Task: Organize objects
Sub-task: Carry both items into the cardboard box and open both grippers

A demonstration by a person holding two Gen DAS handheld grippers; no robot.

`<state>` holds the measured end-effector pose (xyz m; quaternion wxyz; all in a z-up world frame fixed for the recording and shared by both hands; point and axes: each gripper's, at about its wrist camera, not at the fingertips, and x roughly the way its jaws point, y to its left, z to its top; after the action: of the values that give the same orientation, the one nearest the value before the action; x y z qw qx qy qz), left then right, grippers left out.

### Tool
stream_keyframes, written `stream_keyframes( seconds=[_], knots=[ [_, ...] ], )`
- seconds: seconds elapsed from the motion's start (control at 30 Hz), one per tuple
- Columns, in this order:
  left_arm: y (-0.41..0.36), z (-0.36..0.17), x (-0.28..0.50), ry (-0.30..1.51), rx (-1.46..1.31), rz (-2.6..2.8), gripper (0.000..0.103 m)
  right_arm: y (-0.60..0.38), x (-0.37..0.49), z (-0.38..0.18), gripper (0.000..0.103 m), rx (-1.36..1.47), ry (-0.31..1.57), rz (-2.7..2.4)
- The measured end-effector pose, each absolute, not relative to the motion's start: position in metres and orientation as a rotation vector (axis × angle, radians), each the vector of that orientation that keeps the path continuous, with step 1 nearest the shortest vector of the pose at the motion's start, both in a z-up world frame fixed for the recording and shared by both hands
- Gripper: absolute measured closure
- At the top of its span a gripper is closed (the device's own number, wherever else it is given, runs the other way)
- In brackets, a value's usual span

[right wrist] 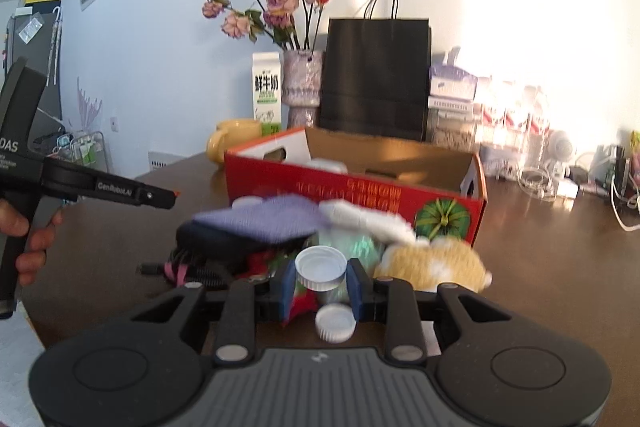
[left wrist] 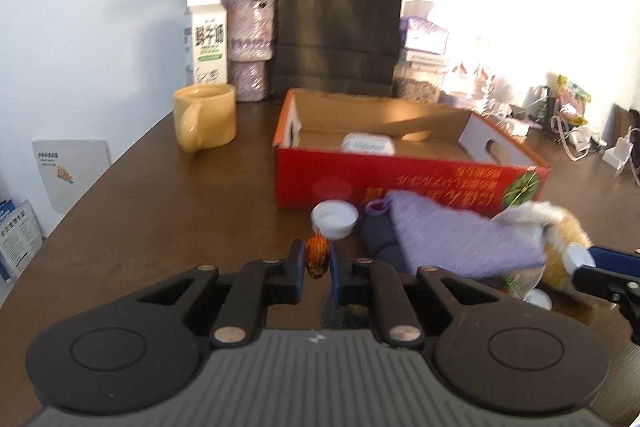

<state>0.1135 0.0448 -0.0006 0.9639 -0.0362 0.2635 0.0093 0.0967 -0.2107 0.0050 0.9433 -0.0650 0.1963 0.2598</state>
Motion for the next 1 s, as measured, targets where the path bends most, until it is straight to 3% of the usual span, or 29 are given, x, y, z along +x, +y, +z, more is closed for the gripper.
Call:
stream_keyframes(
  seconds=[0.53,1.0],
  knots=[
    [-0.017,0.047,0.194,0.508,-0.049,-0.093,0.089,-0.198,0.175,0.061,0.077,-0.172,0.324,0.522],
    [-0.049,0.036,0.289,0.629,-0.012,-0.1,0.089,-0.193,0.294,0.044,0.077,-0.208,0.515,0.47]
  ],
)
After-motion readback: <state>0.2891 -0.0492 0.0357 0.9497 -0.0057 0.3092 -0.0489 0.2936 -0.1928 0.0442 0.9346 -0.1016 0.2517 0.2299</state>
